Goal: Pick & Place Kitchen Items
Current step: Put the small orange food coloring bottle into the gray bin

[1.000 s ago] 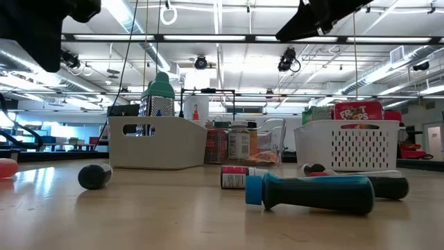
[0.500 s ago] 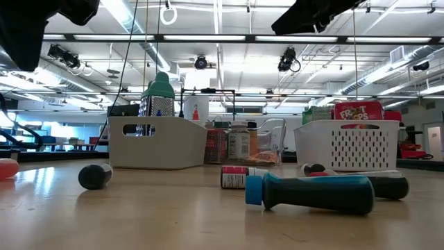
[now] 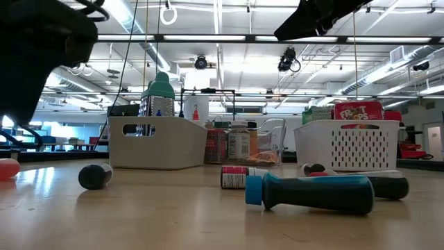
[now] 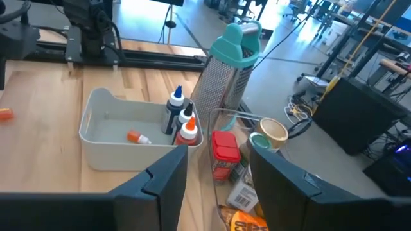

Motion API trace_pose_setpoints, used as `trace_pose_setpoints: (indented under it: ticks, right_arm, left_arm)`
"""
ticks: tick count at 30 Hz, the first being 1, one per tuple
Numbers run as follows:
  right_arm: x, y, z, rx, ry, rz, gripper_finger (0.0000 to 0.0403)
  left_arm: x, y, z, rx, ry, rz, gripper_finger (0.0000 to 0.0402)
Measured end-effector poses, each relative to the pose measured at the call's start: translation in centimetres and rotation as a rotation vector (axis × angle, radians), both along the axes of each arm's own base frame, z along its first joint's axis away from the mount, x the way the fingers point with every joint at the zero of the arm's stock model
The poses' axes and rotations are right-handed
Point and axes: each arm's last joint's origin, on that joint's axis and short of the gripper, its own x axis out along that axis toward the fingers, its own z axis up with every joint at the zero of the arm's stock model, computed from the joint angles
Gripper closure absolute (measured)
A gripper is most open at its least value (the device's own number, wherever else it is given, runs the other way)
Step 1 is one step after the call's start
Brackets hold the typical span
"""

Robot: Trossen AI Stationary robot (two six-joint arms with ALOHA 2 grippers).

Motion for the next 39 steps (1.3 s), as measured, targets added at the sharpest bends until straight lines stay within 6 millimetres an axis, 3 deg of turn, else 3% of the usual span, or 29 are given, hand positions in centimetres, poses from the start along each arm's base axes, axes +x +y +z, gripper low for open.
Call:
trace_pose_setpoints:
  ticks: [7, 16, 21, 29, 39]
  right_arm:
    - [0.0, 0.0, -0.1, -0.001, 0.009, 0.000, 0.0225]
    - [0.0, 0.0, -0.1, -0.002, 0.008, 0.000, 0.0225]
    - [0.0, 0.0, -0.1, -0.002, 0.006, 0.000, 0.0225]
    - [0.0, 0.0, 0.0, -0.005, 0.004, -0.001, 0.0225]
    - [0.0, 0.0, 0.0, -0.006, 0.003, 0.000, 0.0225]
  left_arm:
    - [0.9, -0.8, -2.4, -0.011, 0.065, 0.003, 0.0163]
    - [1.6, -1.4, -4.8, -0.004, 0.107, -0.008, 0.0176]
    - [1.7, -1.4, -5.1, 0.016, 0.093, -0.017, 0.0207]
    - [1.8, -1.1, -5.1, 0.085, 0.055, -0.007, 0.0320]
    - [2.6, 0.2, -4.4, 0.314, -0.117, 0.035, 0.0323]
